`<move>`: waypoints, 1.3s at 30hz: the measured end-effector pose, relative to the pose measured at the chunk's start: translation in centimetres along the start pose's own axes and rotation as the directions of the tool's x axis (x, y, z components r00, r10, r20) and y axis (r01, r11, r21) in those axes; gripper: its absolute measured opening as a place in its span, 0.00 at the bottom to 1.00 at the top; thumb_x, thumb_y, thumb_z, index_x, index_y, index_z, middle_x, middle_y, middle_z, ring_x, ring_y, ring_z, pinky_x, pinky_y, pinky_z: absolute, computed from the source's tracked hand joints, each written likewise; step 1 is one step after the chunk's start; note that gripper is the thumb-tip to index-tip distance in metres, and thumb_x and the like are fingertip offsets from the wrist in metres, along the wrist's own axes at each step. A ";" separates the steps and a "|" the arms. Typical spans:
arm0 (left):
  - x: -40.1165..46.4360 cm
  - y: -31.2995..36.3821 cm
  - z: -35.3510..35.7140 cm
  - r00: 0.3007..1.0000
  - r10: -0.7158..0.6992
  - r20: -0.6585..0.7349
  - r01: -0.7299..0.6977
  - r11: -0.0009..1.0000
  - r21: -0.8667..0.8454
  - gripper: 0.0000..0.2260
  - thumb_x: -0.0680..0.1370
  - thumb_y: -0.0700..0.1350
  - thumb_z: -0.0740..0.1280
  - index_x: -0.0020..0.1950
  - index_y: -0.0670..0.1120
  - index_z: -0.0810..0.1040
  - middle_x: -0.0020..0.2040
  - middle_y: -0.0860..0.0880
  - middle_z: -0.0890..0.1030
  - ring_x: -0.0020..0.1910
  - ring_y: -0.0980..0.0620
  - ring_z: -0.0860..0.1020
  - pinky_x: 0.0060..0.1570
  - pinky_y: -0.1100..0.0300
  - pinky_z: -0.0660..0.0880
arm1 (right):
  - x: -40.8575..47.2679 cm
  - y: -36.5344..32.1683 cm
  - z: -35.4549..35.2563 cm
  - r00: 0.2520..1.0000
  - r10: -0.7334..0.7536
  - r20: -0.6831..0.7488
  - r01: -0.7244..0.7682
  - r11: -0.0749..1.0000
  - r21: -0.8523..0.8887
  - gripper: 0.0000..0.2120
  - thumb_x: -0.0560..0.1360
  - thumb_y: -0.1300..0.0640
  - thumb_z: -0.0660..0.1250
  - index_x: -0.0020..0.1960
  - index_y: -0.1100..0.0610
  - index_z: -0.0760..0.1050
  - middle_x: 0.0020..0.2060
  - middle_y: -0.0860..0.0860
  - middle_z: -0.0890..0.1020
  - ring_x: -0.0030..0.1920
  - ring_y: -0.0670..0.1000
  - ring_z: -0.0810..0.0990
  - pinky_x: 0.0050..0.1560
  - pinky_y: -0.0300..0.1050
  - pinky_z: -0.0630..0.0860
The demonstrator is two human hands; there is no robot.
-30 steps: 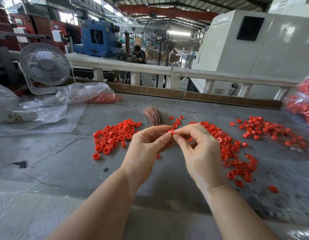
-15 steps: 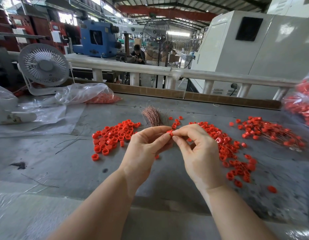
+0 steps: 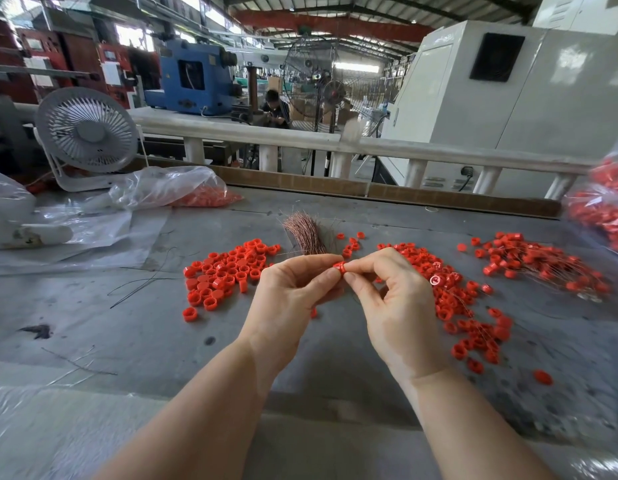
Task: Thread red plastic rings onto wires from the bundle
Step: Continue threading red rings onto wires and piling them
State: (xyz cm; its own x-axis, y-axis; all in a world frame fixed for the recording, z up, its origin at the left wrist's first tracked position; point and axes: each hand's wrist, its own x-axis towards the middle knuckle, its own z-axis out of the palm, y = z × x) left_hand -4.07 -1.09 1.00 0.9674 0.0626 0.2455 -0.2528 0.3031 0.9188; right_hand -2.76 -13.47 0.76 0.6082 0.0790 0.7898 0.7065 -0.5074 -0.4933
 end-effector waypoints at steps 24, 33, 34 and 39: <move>0.2 0.0 -0.1 0.994 -0.112 0.020 0.113 0.987 -0.112 0.08 0.69 0.35 0.68 0.39 0.46 0.85 0.39 0.45 0.85 0.38 0.54 0.82 0.41 0.65 0.79 | 0.0 0.1 0.0 1.000 -0.005 0.012 0.006 0.999 -0.051 0.03 0.71 0.63 0.67 0.41 0.59 0.80 0.38 0.49 0.79 0.39 0.47 0.77 0.40 0.32 0.70; 0.1 0.0 -0.1 0.993 -0.118 0.019 0.119 0.985 -0.122 0.11 0.73 0.32 0.66 0.41 0.45 0.84 0.40 0.44 0.85 0.39 0.52 0.83 0.40 0.65 0.79 | -0.1 0.2 -0.1 1.000 -0.013 0.012 0.014 0.999 -0.048 0.02 0.71 0.63 0.68 0.41 0.60 0.80 0.38 0.49 0.79 0.39 0.48 0.77 0.41 0.36 0.72; 0.1 0.0 -0.1 0.993 -0.117 0.020 0.119 0.985 -0.126 0.11 0.73 0.32 0.65 0.42 0.45 0.84 0.40 0.44 0.85 0.39 0.52 0.83 0.40 0.65 0.79 | -0.1 0.2 -0.1 1.000 -0.013 0.009 0.013 0.999 -0.047 0.02 0.71 0.63 0.68 0.41 0.60 0.80 0.38 0.49 0.79 0.39 0.48 0.77 0.41 0.36 0.72; 0.1 0.0 0.0 0.994 -0.104 0.028 0.107 0.984 -0.144 0.09 0.73 0.31 0.65 0.45 0.42 0.82 0.39 0.45 0.85 0.39 0.53 0.83 0.40 0.65 0.79 | -0.1 0.4 0.0 1.000 -0.002 0.007 0.002 1.000 -0.026 0.02 0.71 0.63 0.68 0.41 0.60 0.80 0.38 0.49 0.80 0.40 0.47 0.77 0.42 0.36 0.72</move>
State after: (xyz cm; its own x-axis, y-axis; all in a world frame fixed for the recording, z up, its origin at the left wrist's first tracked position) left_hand -3.93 -1.05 0.98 0.9876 0.0043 0.1568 -0.1425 0.4420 0.8856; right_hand -2.52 -13.67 0.51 0.6090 0.0859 0.7885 0.6985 -0.5290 -0.4819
